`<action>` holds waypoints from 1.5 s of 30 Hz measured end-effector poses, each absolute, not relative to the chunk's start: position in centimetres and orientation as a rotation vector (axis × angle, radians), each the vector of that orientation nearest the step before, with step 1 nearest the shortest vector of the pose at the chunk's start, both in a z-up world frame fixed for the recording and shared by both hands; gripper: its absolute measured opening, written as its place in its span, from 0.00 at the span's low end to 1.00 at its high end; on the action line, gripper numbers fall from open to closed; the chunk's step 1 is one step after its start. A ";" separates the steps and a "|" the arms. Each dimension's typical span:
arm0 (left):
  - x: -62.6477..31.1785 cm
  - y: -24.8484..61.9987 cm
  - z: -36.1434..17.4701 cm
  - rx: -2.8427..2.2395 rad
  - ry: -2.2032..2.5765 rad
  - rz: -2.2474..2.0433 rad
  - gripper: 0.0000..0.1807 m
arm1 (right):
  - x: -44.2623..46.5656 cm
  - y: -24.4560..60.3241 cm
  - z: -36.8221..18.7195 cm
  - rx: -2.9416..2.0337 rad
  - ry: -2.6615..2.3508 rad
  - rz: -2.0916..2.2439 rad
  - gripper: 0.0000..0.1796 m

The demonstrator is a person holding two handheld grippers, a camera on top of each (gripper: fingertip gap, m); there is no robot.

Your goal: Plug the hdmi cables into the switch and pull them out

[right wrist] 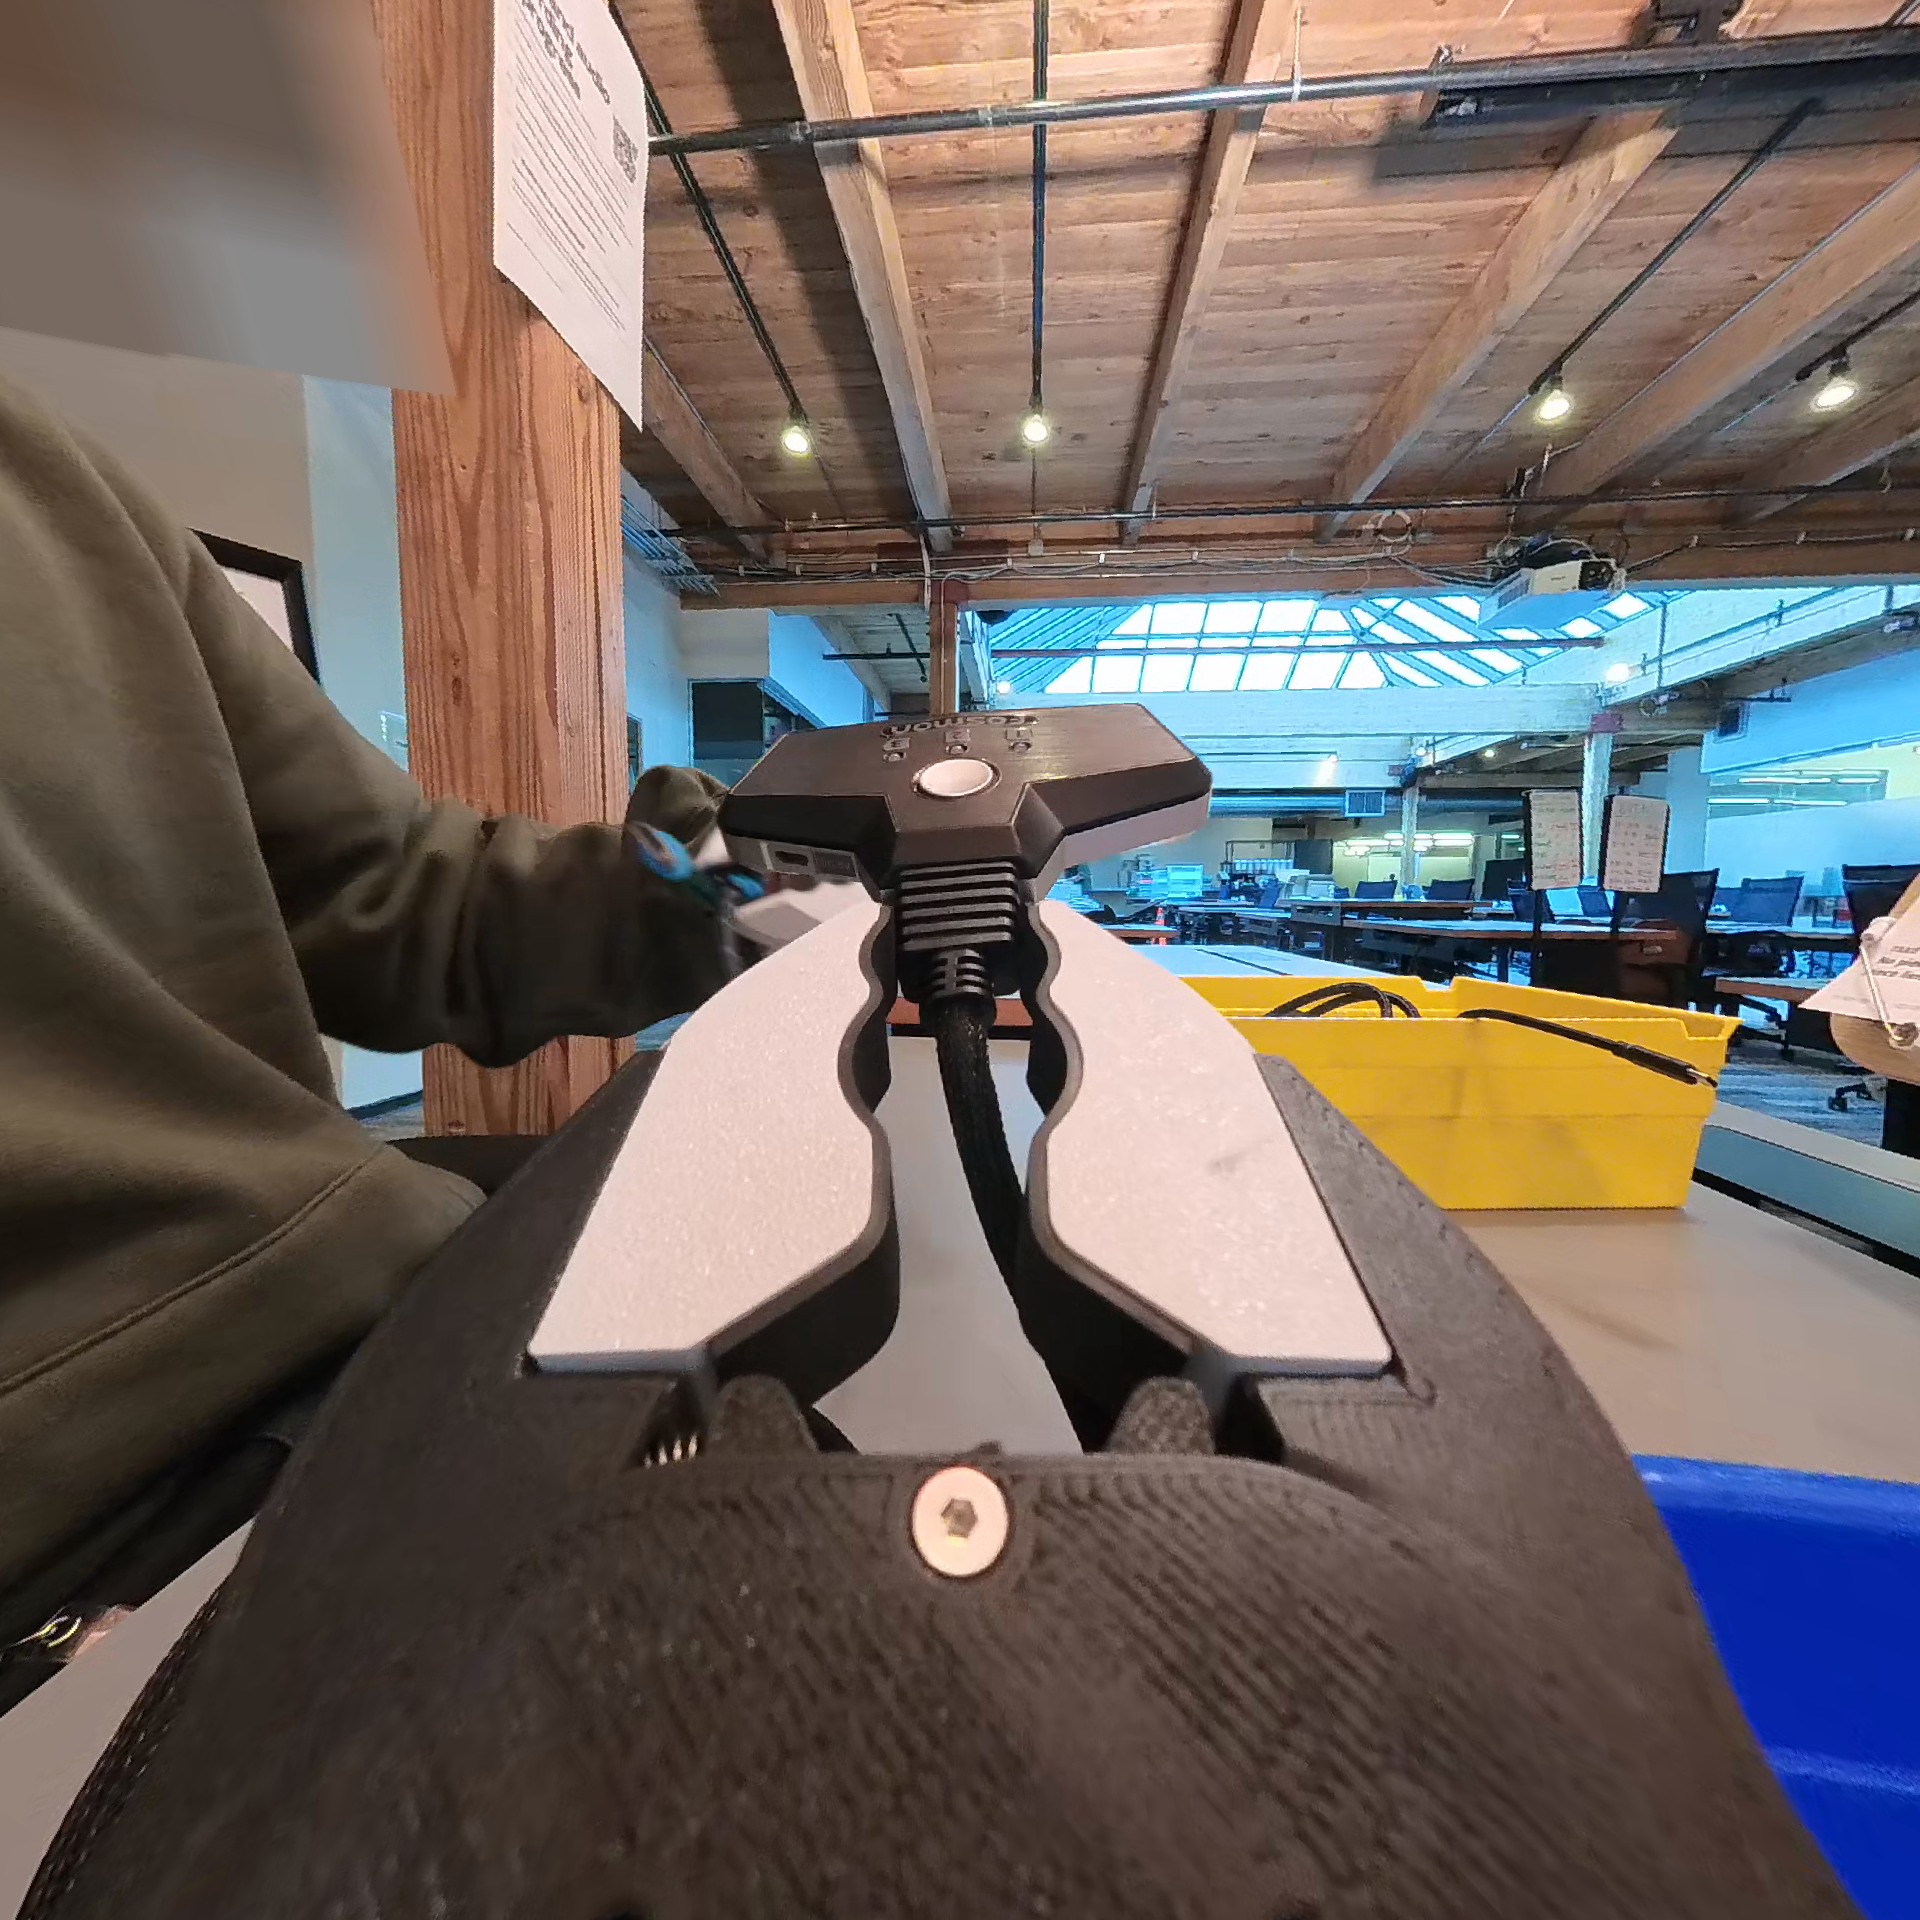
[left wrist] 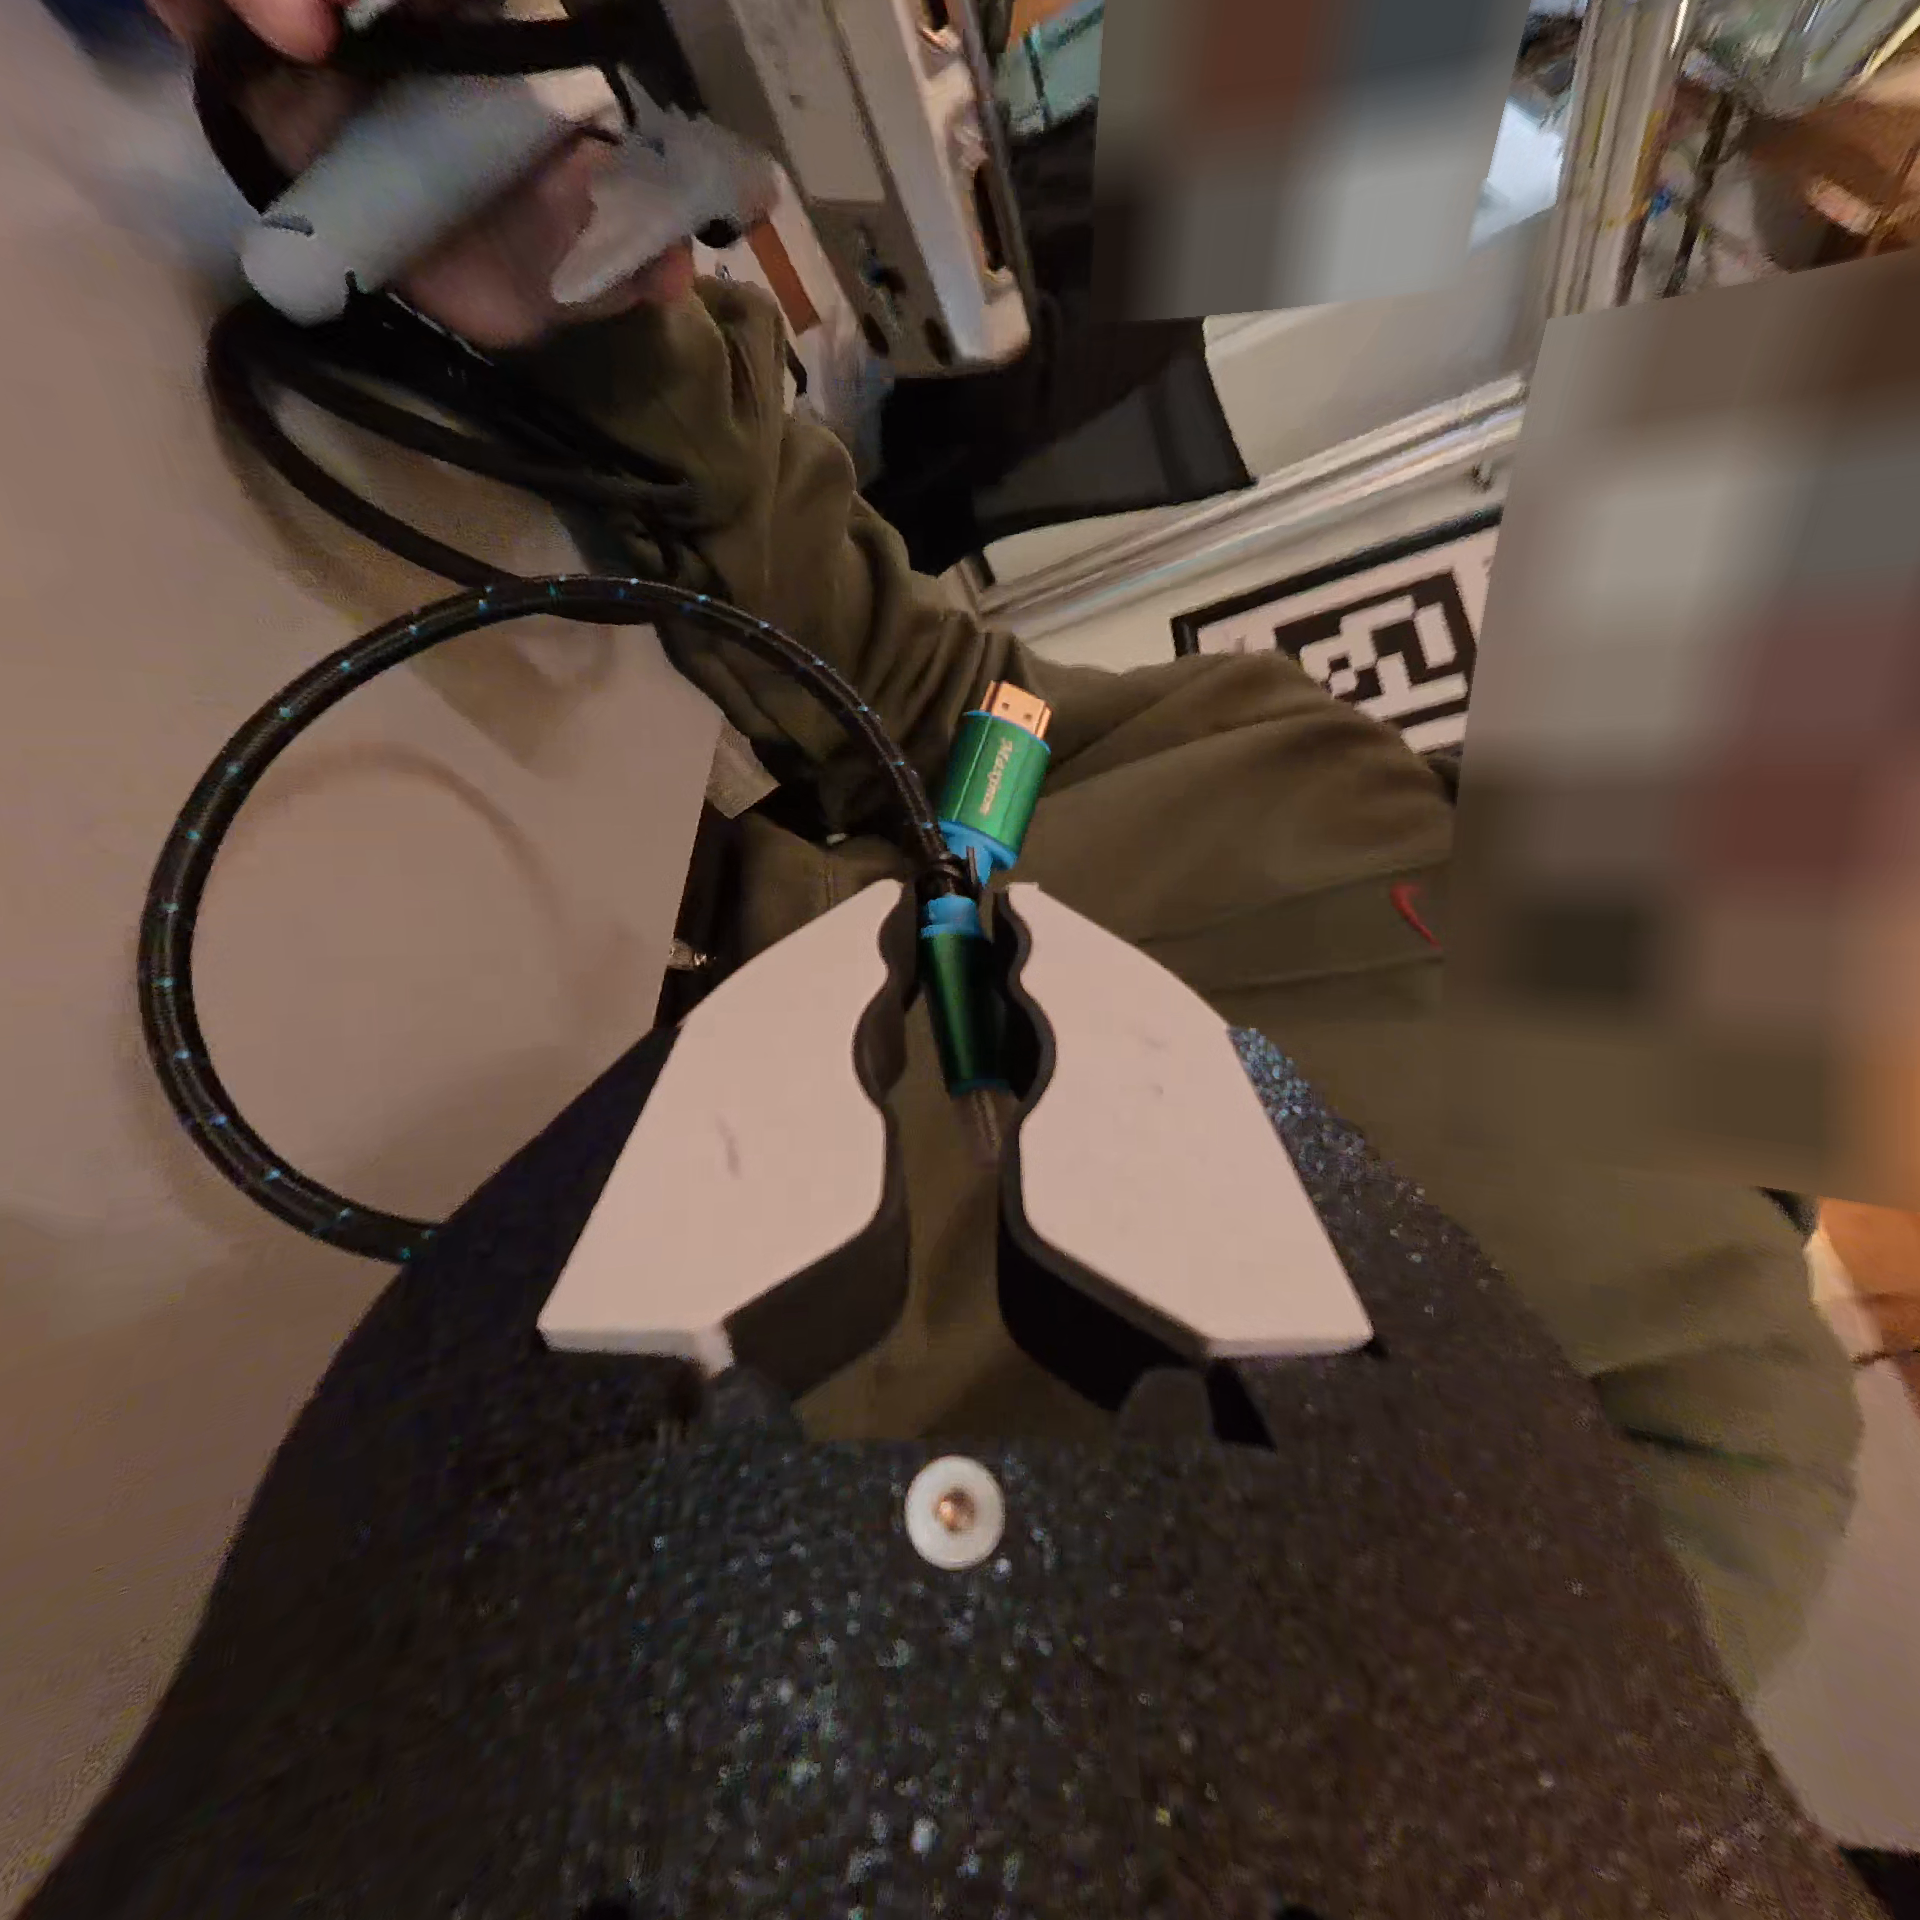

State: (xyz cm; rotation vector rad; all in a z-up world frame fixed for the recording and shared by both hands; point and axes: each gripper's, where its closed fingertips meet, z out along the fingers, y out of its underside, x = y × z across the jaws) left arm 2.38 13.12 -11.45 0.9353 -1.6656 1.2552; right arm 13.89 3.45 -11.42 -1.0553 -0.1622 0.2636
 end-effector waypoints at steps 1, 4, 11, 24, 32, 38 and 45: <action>3.1 13.3 -11.7 0.979 -1.620 1.274 0.07 | 13.9 3.5 -11.4 -1.057 -0.163 0.265 0.12; 5.8 14.8 -12.9 1.137 -1.544 1.353 0.07 | 13.8 3.5 -11.4 -1.057 -0.167 0.263 0.12; 7.8 16.1 -14.7 1.316 -1.507 1.370 0.07 | 13.8 3.4 -11.4 -1.055 -0.165 0.264 0.12; 10.2 16.2 -15.2 1.474 -1.422 1.488 0.07 | 13.7 3.5 -11.5 -1.058 -0.172 0.268 0.12; 12.1 19.4 -19.4 1.718 -1.976 1.292 0.06 | 13.7 3.5 -11.5 -1.057 -0.171 0.272 0.12; 5.0 12.8 -14.6 1.176 -1.802 1.206 0.05 | 13.8 3.4 -11.4 -1.051 -0.165 0.271 0.12; 5.5 15.0 -17.8 1.073 -2.455 1.102 0.00 | 13.7 3.6 -11.5 -1.061 -0.171 0.274 0.12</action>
